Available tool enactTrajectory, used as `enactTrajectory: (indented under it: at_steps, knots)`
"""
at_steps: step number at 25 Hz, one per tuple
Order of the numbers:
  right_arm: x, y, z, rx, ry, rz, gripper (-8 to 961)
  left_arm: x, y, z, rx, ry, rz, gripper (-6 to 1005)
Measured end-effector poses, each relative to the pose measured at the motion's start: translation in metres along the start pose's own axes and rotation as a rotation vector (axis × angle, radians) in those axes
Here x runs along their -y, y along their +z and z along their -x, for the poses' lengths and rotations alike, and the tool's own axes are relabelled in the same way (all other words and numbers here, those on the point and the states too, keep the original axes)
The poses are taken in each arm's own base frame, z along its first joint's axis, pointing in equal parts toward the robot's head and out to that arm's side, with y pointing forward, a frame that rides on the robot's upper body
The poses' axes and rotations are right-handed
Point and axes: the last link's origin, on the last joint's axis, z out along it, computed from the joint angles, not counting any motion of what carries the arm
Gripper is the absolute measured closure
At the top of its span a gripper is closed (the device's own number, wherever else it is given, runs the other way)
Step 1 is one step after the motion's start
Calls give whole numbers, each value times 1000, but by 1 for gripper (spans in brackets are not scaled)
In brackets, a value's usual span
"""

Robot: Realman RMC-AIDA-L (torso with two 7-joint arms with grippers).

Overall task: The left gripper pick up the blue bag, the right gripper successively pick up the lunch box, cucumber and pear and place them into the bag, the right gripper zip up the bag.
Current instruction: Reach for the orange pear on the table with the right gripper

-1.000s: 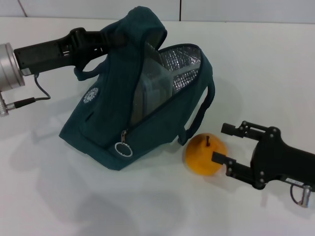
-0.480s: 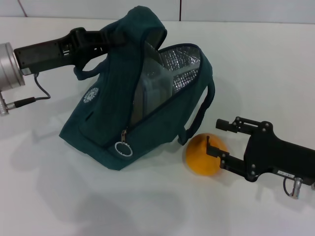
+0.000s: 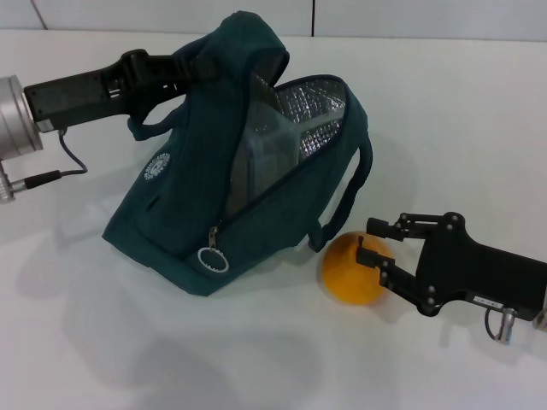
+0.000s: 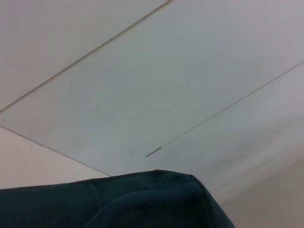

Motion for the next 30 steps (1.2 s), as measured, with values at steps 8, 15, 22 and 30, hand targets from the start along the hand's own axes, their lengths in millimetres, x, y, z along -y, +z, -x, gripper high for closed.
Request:
enactTrajectory:
  at_steps: [8, 15, 22, 30]
  knots:
    - [1, 7, 1, -8, -10, 25, 657, 0, -1, 1, 3, -2, 3, 925]
    - [4, 11, 1, -27, -17, 27, 671, 0, -2, 2, 3, -4, 2, 924]
    - [6, 14, 2, -27, -22, 30, 716, 0, -2, 2, 3, -4, 3, 925]
    - [7, 14, 2, -29, -22, 29, 768, 0, -2, 2, 2, -4, 2, 925]
